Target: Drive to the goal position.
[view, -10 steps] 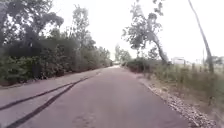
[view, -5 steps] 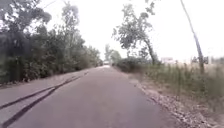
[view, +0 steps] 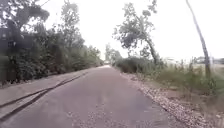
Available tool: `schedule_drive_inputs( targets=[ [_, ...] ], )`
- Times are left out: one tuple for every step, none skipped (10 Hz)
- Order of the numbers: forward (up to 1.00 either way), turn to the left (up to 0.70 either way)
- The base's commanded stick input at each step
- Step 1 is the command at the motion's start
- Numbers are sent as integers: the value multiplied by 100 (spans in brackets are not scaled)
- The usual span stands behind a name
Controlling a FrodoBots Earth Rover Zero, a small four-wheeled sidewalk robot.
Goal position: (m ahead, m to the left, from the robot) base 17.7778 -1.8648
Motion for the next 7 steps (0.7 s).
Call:
schedule_drive_inputs(
  targets=[
    [85, 0],
    [85, 0],
    [85, 0],
    [85, 0],
    [85, 0],
    [85, 0],
    [85, 0]
  ],
)
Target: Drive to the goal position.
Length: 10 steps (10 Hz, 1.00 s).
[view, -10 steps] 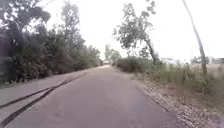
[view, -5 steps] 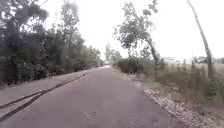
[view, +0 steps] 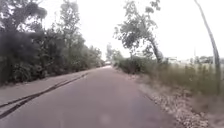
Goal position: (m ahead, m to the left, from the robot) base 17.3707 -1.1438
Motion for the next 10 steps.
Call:
schedule_drive_inputs(
  targets=[
    [85, 0],
    [85, 0],
    [85, 0],
    [85, 0],
    [85, 0],
    [85, 0],
    [85, 0],
    [85, 0],
    [85, 0],
    [85, 0]
  ],
)
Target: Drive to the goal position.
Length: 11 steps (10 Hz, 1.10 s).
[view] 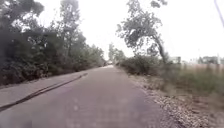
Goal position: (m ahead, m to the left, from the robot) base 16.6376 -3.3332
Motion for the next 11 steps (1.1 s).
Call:
schedule_drive_inputs(
  targets=[
    [85, 0],
    [85, 0],
    [85, 0],
    [85, 0],
    [85, 0],
    [85, 0],
    [85, 0],
    [85, 0],
    [85, 0],
    [85, 0],
    [85, 0]
  ],
)
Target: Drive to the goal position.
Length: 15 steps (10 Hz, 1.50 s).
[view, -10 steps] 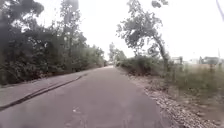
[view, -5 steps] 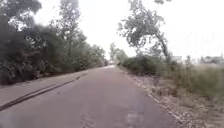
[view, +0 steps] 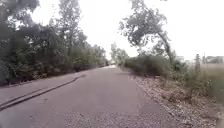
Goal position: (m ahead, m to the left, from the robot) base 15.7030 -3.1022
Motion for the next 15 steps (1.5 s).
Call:
schedule_drive_inputs(
  targets=[
    [85, 0],
    [85, 0],
    [85, 0],
    [85, 0],
    [85, 0],
    [85, 0],
    [85, 0],
    [85, 0],
    [85, 0],
    [85, 0],
    [85, 0],
    [85, 0],
    [85, 0],
    [85, 0],
    [85, 0]
  ],
)
